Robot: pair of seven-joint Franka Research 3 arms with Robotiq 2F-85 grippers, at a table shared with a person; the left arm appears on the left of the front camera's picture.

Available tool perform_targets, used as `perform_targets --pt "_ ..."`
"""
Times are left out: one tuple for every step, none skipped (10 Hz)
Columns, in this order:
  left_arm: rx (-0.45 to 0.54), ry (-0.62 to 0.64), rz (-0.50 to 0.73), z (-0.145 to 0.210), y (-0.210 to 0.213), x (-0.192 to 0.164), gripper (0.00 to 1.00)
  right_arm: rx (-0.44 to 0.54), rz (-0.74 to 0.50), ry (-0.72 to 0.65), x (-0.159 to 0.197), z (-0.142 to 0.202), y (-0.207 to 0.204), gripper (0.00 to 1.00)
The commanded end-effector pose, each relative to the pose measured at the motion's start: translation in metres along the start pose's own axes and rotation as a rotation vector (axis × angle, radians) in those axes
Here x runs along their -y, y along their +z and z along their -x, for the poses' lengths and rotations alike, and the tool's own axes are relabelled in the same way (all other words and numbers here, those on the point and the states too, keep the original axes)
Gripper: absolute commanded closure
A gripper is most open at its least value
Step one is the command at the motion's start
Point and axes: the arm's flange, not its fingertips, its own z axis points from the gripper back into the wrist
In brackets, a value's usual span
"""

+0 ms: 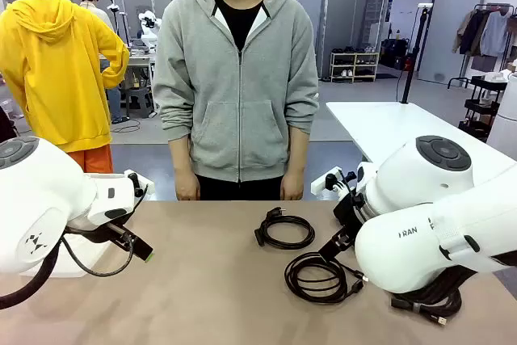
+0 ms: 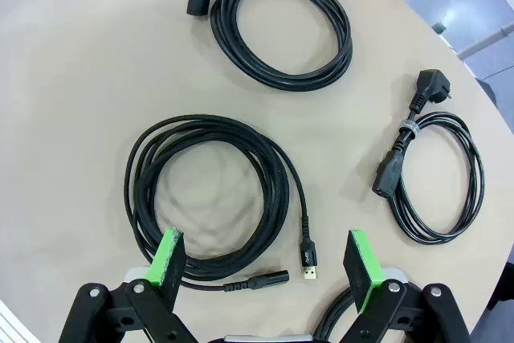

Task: Organize and store the cables.
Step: Place the Power Cable into the Organizing box.

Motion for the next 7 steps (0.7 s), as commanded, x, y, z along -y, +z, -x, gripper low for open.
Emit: perform_targets --pt "0.000 0.000 0.000 -0.0001 0.0000 0.0002 0.00 0.000 0.000 0.000 0.0000 0.0000 0.0000 0.00" --pt "0.000 0.000 0.000 -0.0001 0.0000 0.0002 0.00 0.000 0.000 0.000 0.0000 0.0000 0.0000 0.00" --pt "0.000 0.000 0.000 -0.0001 0.0000 0.0002 0.00 0.000 0.000 0.000 0.0000 0.0000 0.0000 0.00" --pt "0.000 0.000 0.000 -0.0001 0.0000 0.0002 0.00 0.000 0.000 0.000 0.0000 0.0000 0.0000 0.00" --pt "0.000 0.000 0.000 -0.0001 0.0000 0.0002 0.00 0.000 0.000 0.000 0.0000 0.0000 0.0000 0.00" --pt "0.000 0.000 0.000 -0.0001 0.0000 0.0002 0.00 0.000 0.000 0.000 0.0000 0.0000 0.0000 0.00" --pt "0.000 0.000 0.000 -0.0001 0.0000 0.0002 0.00 0.000 0.000 0.000 0.0000 0.0000 0.0000 0.00"
